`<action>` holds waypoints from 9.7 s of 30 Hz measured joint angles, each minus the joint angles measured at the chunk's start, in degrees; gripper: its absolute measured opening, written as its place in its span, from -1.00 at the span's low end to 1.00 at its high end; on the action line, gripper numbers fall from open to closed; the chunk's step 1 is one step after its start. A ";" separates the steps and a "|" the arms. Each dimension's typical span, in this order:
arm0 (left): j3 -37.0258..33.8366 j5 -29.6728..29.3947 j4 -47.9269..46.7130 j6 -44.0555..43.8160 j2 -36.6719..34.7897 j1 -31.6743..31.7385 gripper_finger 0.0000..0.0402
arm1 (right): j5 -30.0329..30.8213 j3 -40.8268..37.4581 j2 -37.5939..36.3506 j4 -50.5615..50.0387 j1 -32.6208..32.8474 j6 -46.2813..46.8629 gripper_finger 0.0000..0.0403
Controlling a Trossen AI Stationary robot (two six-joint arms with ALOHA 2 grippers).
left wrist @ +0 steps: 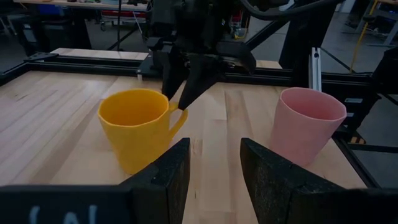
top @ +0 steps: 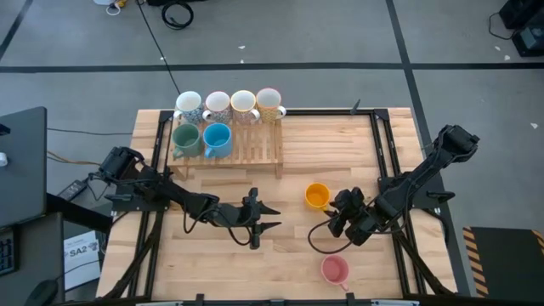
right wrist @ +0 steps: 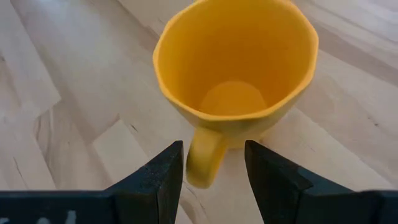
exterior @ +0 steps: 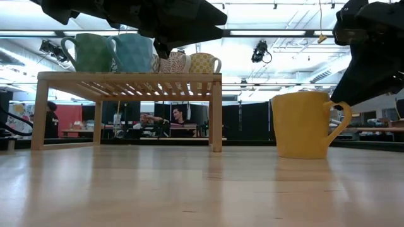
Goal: Place coffee mugs
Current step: Put the yellow mug on the shelf, then move the pink mug to the middle of the table
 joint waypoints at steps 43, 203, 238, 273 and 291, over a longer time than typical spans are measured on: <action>-0.01 -0.24 1.54 1.72 -0.28 -1.62 -0.26 | -3.51 0.00 8.04 2.27 -2.56 -0.86 -0.65; -33.80 -0.03 14.10 -1.07 -23.37 -8.43 -0.26 | -13.84 31.30 9.12 28.87 -32.78 -67.37 -0.07; -33.80 -0.01 14.14 -1.46 -23.37 -8.44 -0.26 | -42.74 31.30 8.93 -13.03 1.50 -20.83 -0.08; -33.78 0.02 14.19 -1.45 -23.34 -8.44 -0.26 | -37.07 31.28 21.47 -20.29 3.23 -26.00 -0.09; -33.78 0.01 14.19 -1.44 -23.34 -8.44 -0.26 | -34.83 31.33 21.64 -20.60 -3.24 -35.31 -0.88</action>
